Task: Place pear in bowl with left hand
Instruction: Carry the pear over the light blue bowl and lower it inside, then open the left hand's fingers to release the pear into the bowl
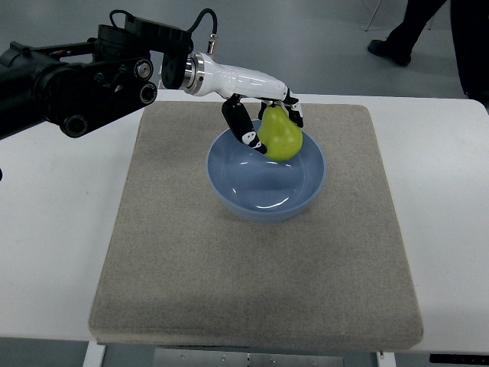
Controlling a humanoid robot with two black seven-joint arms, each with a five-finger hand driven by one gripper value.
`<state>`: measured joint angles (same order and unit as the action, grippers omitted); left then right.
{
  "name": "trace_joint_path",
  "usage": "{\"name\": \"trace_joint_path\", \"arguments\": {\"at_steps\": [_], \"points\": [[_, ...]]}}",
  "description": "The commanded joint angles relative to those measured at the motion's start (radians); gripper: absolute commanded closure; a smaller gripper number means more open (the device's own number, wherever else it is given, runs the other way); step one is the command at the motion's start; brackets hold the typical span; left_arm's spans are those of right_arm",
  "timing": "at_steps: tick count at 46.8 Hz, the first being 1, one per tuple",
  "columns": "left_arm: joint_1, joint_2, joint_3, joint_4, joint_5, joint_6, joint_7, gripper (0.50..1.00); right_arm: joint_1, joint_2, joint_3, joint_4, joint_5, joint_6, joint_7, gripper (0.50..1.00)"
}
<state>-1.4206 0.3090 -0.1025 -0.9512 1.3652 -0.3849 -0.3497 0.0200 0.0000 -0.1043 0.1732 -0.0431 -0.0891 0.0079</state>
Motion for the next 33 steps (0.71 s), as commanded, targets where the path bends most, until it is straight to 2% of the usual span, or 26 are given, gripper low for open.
{"name": "trace_joint_path", "arguments": {"at_steps": [1, 33], "points": [[0.000, -0.013, 0.015, 0.017, 0.008, 0.012, 0.002, 1.000, 0.000, 0.000, 0.000, 0.000, 0.000, 0.000, 0.000, 0.576], [0.028, -0.016, 0.086, 0.012, 0.018, 0.008, 0.000, 1.000, 0.000, 0.000, 0.000, 0.000, -0.001, 0.000, 0.000, 0.576]]}}
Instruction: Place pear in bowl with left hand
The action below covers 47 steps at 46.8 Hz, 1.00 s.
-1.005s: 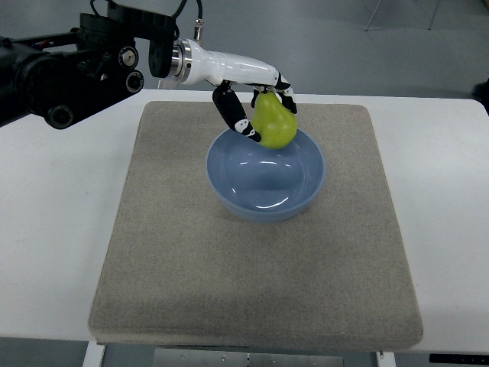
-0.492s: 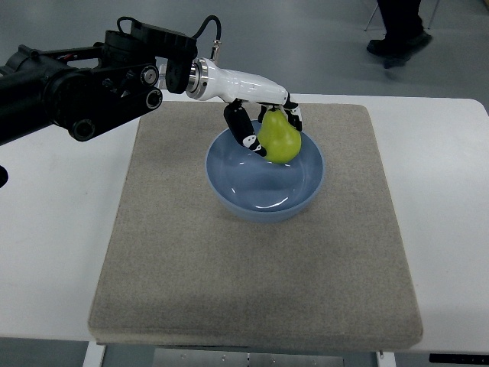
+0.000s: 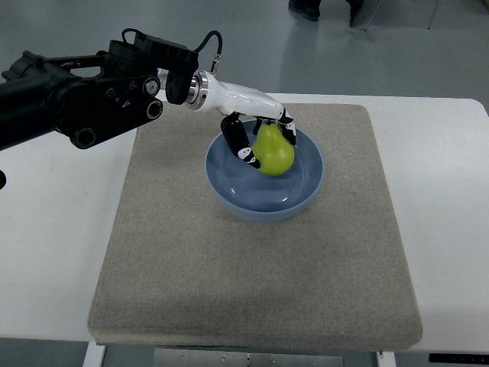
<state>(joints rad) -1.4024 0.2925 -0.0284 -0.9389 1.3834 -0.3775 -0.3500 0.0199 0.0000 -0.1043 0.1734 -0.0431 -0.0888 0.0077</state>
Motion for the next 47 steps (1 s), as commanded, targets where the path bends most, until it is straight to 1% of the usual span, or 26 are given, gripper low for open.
{"name": "trace_joint_path", "arguments": {"at_steps": [1, 9, 10, 11, 12, 13, 19, 21, 23, 30, 32, 33, 39, 47], "points": [[0.013, 0.000, 0.015, 0.000, 0.000, 0.000, 0.000, 1.000, 0.000, 0.000, 0.000, 0.000, 0.000, 0.000, 0.000, 0.576], [0.020, -0.001, 0.013, 0.000, -0.004, 0.003, 0.000, 1.000, 0.000, 0.000, 0.000, 0.000, 0.000, 0.000, 0.000, 0.576], [0.020, -0.001, 0.013, 0.000, -0.009, 0.005, 0.000, 0.918, 0.000, 0.000, 0.000, 0.000, 0.000, 0.000, 0.000, 0.576], [0.019, -0.001, 0.013, 0.000, -0.014, 0.005, 0.000, 0.849, 0.000, 0.000, 0.000, 0.000, 0.000, 0.000, 0.000, 0.576], [0.019, -0.001, 0.012, 0.000, -0.015, 0.005, 0.000, 0.804, 0.000, 0.000, 0.000, 0.000, 0.000, 0.000, 0.000, 0.576], [0.019, -0.001, 0.008, -0.001, -0.017, 0.005, 0.000, 0.772, 0.000, 0.000, 0.000, 0.000, -0.001, 0.000, 0.000, 0.576], [0.017, -0.001, 0.002, -0.003, -0.020, 0.005, -0.003, 0.652, 0.000, 0.000, 0.000, 0.000, 0.000, 0.000, 0.000, 0.576], [0.019, -0.001, -0.001, -0.003, -0.021, 0.005, -0.006, 0.641, 0.000, 0.000, 0.000, 0.000, 0.000, 0.000, 0.000, 0.576], [0.017, -0.001, -0.005, -0.003, -0.021, 0.005, -0.006, 0.615, 0.000, 0.000, 0.000, 0.000, 0.000, 0.000, 0.000, 0.576], [0.016, -0.001, -0.019, -0.011, -0.021, 0.005, -0.007, 0.609, 0.000, 0.000, 0.000, 0.000, 0.000, 0.000, 0.000, 0.576], [0.014, -0.001, -0.019, -0.012, -0.021, 0.005, -0.007, 0.575, 0.000, 0.000, 0.000, 0.000, 0.000, 0.000, 0.000, 0.576], [0.014, 0.000, -0.021, -0.012, -0.021, 0.005, -0.007, 0.568, 0.000, 0.000, 0.000, 0.000, 0.000, 0.000, 0.000, 0.576], [0.011, 0.002, -0.033, -0.020, -0.021, 0.003, -0.007, 0.566, 0.000, 0.000, 0.000, 0.000, 0.000, 0.000, 0.000, 0.576], [0.003, 0.005, -0.107, -0.021, -0.021, -0.003, -0.006, 0.557, 0.000, 0.000, 0.000, 0.000, 0.000, 0.000, 0.000, 0.576]]}}
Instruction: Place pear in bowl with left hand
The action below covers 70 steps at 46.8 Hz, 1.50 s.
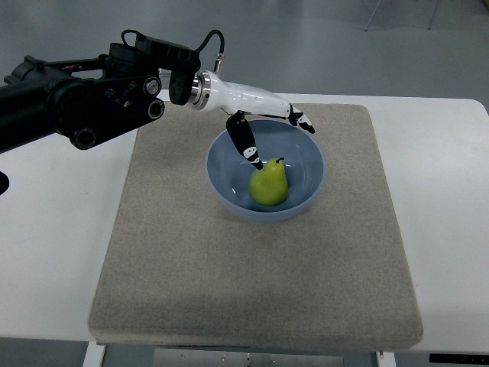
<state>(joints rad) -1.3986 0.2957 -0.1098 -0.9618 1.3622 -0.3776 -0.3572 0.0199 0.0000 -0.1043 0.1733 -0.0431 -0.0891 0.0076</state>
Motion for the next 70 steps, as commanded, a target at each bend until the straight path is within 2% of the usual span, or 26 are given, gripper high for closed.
{"name": "trace_joint_path", "arguments": {"at_steps": [1, 9, 27, 33, 44, 48, 53, 61, 70], "points": [[0.000, 0.003, -0.031, 0.001, -0.001, -0.003, 0.001, 0.557, 0.000, 0.000, 0.000, 0.000, -0.001, 0.000, 0.000, 0.576], [-0.002, 0.016, -0.044, 0.040, -0.005, 0.005, 0.003, 0.555, 0.000, 0.000, 0.000, 0.000, -0.001, 0.000, 0.000, 0.576], [0.009, 0.045, -0.131, 0.262, -0.009, 0.011, 0.004, 0.555, 0.000, 0.000, 0.000, 0.000, 0.000, 0.000, 0.000, 0.576], [0.021, 0.034, -0.142, 0.356, -0.064, 0.072, 0.003, 0.551, 0.000, 0.000, 0.000, 0.000, 0.000, 0.000, 0.000, 0.576], [0.063, 0.028, -0.139, 0.419, -0.182, 0.161, 0.007, 0.536, 0.000, 0.000, 0.000, 0.000, 0.000, 0.000, 0.000, 0.576], [0.092, -0.001, -0.137, 0.457, -0.241, 0.203, 0.007, 0.512, 0.000, 0.000, 0.000, 0.000, 0.000, 0.000, 0.000, 0.576], [0.119, -0.033, -0.137, 0.518, -0.327, 0.253, 0.007, 0.510, 0.000, 0.000, 0.000, 0.000, 0.000, 0.000, 0.000, 0.576], [0.155, -0.082, -0.140, 0.586, -0.425, 0.302, 0.009, 0.510, 0.000, 0.000, 0.000, 0.000, 0.000, 0.000, 0.000, 0.576], [0.188, -0.136, -0.140, 0.670, -0.584, 0.312, 0.018, 0.510, 0.000, 0.000, 0.000, 0.000, 0.000, 0.000, 0.000, 0.576]]}}
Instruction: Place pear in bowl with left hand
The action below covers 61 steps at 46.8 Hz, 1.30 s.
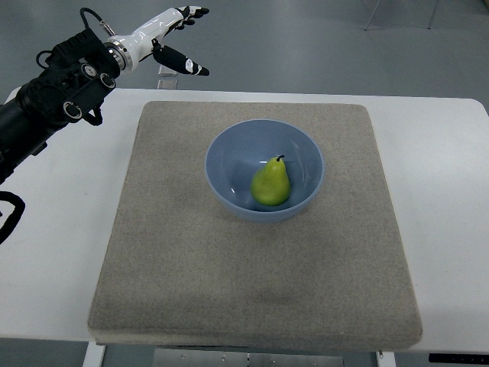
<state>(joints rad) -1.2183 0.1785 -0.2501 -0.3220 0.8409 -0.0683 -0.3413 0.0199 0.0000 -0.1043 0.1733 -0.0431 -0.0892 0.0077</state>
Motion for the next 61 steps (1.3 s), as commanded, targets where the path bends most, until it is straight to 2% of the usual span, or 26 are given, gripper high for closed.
{"name": "trace_joint_path", "arguments": {"at_steps": [1, 6, 19, 30, 37, 43, 53, 61], "points": [[0.011, -0.025, 0.000, 0.044, -0.091, 0.004, 0.004, 0.510, 0.000, 0.000, 0.000, 0.000, 0.000, 0.000, 0.000, 0.576], [0.034, -0.043, 0.002, 0.087, -0.230, 0.027, 0.036, 0.510, 0.000, 0.000, 0.000, 0.000, 0.000, 0.000, 0.002, 0.576], [0.056, -0.043, -0.008, 0.093, -0.523, 0.035, 0.107, 0.512, 0.000, 0.000, 0.000, 0.000, 0.000, 0.000, 0.000, 0.576], [0.068, -0.043, -0.011, 0.116, -0.784, 0.035, 0.110, 0.514, 0.000, 0.000, 0.000, 0.000, 0.000, 0.000, 0.000, 0.576], [0.083, -0.043, -0.024, 0.115, -0.862, 0.032, 0.110, 0.519, 0.000, 0.000, 0.000, 0.000, -0.001, 0.000, 0.000, 0.576], [0.121, -0.045, -0.075, 0.106, -0.927, 0.001, 0.108, 0.519, 0.000, 0.000, 0.000, 0.000, -0.001, 0.000, 0.000, 0.576], [0.172, -0.045, -0.250, 0.104, -0.935, -0.131, 0.087, 0.516, 0.000, 0.000, 0.000, 0.000, 0.000, 0.000, 0.000, 0.576], [0.180, -0.047, -0.285, 0.104, -0.933, -0.139, 0.085, 0.510, 0.000, 0.000, 0.000, -0.001, 0.000, 0.000, 0.000, 0.576]]}}
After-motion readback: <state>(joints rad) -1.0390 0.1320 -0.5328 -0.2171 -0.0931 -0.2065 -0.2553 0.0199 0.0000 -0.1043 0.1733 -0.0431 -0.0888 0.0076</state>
